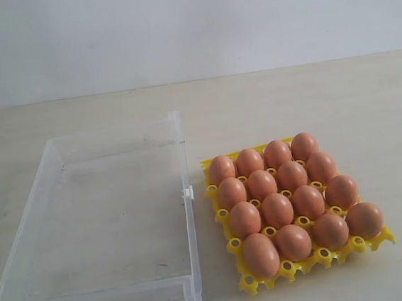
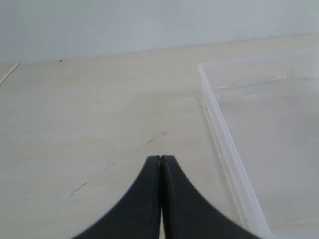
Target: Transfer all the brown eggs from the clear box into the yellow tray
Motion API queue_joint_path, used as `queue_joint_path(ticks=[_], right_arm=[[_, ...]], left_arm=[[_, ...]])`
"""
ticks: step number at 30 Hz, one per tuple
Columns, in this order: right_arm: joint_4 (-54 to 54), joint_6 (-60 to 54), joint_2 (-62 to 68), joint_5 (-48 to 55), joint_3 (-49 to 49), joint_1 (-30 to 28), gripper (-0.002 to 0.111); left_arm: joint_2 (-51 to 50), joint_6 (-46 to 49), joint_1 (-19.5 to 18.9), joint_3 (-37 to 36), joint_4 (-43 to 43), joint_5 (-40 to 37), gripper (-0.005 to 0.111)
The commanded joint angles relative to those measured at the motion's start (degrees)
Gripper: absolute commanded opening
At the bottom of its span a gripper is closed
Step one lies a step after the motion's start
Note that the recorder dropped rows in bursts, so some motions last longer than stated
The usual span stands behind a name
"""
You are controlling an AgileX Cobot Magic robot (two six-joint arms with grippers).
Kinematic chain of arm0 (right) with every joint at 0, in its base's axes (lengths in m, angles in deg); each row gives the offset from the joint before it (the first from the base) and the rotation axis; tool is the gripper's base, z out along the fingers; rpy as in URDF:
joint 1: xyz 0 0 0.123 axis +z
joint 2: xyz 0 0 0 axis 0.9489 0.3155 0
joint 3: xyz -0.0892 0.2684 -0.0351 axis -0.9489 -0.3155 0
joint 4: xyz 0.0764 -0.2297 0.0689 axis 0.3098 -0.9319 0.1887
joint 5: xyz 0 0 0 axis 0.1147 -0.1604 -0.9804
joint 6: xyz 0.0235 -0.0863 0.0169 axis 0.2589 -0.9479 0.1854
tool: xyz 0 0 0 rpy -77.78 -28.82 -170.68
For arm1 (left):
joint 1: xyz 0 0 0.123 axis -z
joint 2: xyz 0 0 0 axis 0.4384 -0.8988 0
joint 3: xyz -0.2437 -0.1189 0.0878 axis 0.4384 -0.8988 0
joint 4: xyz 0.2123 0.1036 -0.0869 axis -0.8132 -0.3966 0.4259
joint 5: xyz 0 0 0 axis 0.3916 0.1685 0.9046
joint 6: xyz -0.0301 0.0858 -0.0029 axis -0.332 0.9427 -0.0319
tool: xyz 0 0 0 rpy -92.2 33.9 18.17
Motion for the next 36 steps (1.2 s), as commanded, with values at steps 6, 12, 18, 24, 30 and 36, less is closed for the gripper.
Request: queue_joint_path(ticks=[6, 12, 18, 24, 30, 36], right_arm=[[-0.25, -0.59, -0.32, -0.34, -0.26, 0.08, 0.000], [-0.25, -0.59, -0.32, -0.34, -0.26, 0.08, 0.000], [-0.25, -0.59, -0.32, -0.34, -0.26, 0.08, 0.000], [-0.10, -0.59, -0.32, -0.34, -0.26, 0.08, 0.000], [-0.10, -0.59, -0.32, -0.34, -0.26, 0.08, 0.000], [-0.10, -0.59, -0.32, -0.34, -0.26, 0.08, 0.000]], left_arm=[[-0.25, 3.67, 0.34, 0.26, 0.74, 7.38, 0.000], [-0.25, 3.67, 0.34, 0.26, 6.09, 7.38, 0.000], [-0.25, 6.10, 0.34, 0.26, 8.15, 7.38, 0.000], [-0.25, 6.82, 0.34, 0.26, 8.54, 7.38, 0.000], [-0.25, 6.82, 0.34, 0.26, 8.54, 7.38, 0.000], [-0.25, 6.82, 0.34, 0.26, 8.54, 7.38, 0.000]])
